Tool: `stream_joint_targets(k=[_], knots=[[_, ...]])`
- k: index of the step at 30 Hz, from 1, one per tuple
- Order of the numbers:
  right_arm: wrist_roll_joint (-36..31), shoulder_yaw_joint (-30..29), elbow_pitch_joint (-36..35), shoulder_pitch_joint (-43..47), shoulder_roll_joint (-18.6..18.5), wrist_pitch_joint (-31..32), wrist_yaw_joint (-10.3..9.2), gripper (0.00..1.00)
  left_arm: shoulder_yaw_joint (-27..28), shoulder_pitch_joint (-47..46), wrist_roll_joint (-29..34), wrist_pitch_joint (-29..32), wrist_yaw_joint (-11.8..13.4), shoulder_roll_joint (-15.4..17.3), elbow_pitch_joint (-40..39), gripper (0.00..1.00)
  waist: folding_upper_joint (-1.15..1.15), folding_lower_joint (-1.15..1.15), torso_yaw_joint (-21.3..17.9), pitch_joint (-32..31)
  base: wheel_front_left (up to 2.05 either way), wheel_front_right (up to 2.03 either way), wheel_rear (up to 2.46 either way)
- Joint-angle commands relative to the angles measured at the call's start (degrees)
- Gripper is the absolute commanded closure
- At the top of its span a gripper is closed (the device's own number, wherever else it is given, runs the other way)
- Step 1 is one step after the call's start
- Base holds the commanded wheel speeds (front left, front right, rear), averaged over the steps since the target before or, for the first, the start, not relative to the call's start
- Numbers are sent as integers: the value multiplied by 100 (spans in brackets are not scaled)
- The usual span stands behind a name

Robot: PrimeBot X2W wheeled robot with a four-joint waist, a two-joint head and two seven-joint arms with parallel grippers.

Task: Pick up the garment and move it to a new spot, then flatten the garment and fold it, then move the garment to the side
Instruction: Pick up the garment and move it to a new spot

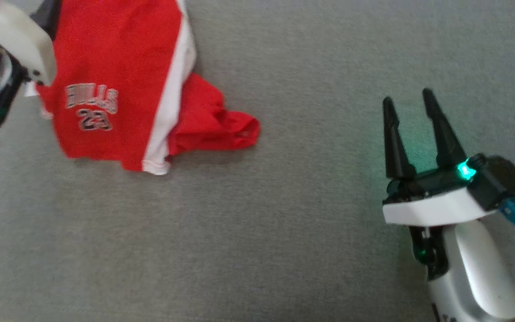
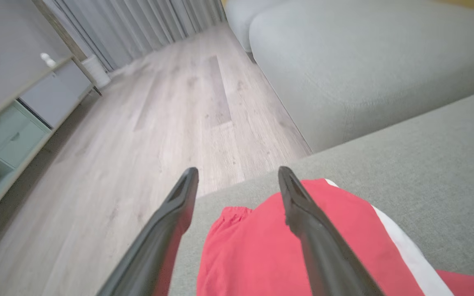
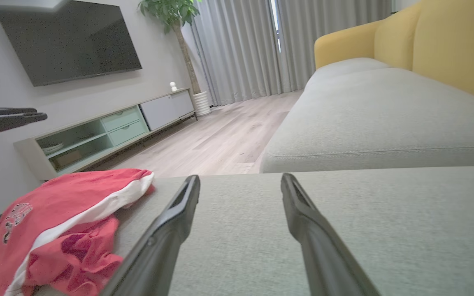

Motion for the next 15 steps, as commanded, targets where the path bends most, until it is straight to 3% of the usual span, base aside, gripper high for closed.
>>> stream_joint_targets(k=[1, 8, 15], knots=[[-29, 102, -253, -142, -12, -61, -4, 0, 9, -384, -185, 177, 11, 395, -28, 0, 0, -2, -368, 369, 0, 0, 0], [3, 108, -463, -272, -12, -61, -4, 0, -1178, -1089, -1198, 1138, 11, 813, 580, 0, 0, -2, -735, 691, 0, 0, 0], [54, 120, -578, -292, -12, -61, -4, 0, -1817, -1298, -1892, 1410, 10, 854, 1046, 0, 0, -2, -901, 840, 0, 0, 0]])
